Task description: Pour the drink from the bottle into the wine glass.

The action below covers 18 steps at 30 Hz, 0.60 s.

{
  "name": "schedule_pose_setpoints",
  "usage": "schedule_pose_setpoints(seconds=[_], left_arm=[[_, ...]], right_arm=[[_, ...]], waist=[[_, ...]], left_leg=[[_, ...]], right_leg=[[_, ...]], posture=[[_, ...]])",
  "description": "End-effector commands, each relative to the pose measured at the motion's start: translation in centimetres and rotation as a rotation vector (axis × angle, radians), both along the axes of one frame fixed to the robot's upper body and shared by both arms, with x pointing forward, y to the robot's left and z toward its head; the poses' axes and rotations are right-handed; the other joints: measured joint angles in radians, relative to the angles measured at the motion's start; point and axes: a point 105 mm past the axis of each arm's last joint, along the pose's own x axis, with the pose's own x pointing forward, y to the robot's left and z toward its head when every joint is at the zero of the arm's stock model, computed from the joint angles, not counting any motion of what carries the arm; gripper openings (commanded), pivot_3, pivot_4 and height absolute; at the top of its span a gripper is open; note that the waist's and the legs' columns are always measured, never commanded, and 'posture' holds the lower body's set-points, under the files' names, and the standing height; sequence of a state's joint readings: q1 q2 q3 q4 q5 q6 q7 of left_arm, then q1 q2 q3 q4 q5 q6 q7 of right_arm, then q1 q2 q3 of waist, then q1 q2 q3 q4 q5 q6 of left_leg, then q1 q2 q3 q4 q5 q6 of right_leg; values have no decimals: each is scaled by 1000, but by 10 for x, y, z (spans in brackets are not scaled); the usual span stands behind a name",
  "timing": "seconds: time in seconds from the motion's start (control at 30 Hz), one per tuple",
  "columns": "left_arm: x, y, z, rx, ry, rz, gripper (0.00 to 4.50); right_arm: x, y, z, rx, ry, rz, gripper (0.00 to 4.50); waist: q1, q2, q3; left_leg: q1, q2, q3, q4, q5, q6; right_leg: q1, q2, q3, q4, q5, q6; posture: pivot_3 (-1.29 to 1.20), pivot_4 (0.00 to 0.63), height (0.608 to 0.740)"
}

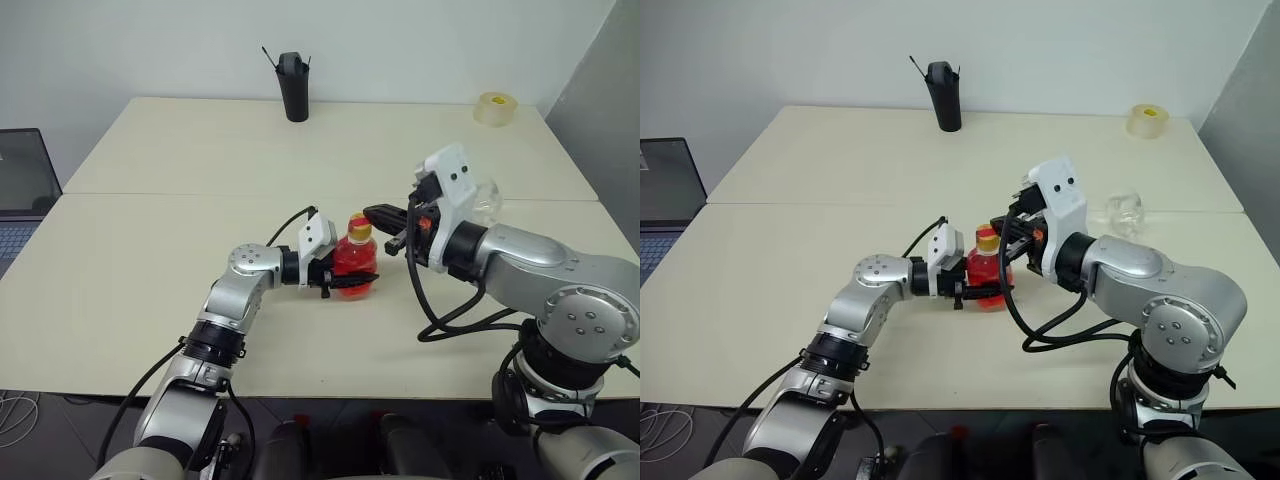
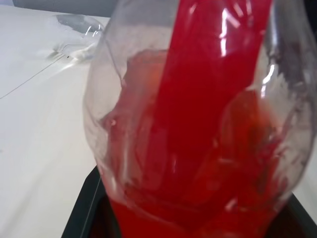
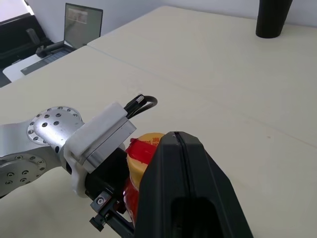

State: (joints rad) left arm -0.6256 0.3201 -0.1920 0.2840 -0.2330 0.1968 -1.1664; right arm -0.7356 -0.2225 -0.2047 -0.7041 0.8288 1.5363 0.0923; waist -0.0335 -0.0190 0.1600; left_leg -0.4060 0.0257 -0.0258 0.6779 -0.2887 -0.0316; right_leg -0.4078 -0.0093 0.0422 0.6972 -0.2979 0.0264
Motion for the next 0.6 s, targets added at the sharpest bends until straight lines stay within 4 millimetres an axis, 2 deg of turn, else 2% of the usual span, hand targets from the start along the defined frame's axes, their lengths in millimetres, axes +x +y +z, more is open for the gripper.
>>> schedule_pose_setpoints(seconds=[0.03, 0.17, 0.33, 0.6], left_arm=[[2, -1, 18, -33, -79, -4, 1995], [2, -1, 18, -33, -84, 1, 1995], [3, -1, 19, -34, -91, 3, 1995], [3, 0, 19, -34, -96, 9, 1995]], right_arm=[[-9, 4, 14, 15, -58, 53, 1207], [-7, 5, 9, -14, -43, 42, 2585], [-5, 4, -2, -64, -8, 31, 2629], [-1, 0, -5, -72, -1, 6, 2629]], waist=[[0, 0, 0], [0, 0, 0], [0, 0, 0], [0, 0, 0]], left_leg=[[0, 0, 0, 0, 0, 0], [0, 0, 0, 0, 0, 0], [0, 0, 0, 0, 0, 0], [0, 0, 0, 0, 0, 0]], right_leg=[[0, 0, 0, 0, 0, 0], [0, 0, 0, 0, 0, 0], [0, 0, 0, 0, 0, 0], [0, 0, 0, 0, 0, 0]], posture=[[0, 150, 740], [0, 150, 740], [0, 150, 740], [0, 150, 740]])
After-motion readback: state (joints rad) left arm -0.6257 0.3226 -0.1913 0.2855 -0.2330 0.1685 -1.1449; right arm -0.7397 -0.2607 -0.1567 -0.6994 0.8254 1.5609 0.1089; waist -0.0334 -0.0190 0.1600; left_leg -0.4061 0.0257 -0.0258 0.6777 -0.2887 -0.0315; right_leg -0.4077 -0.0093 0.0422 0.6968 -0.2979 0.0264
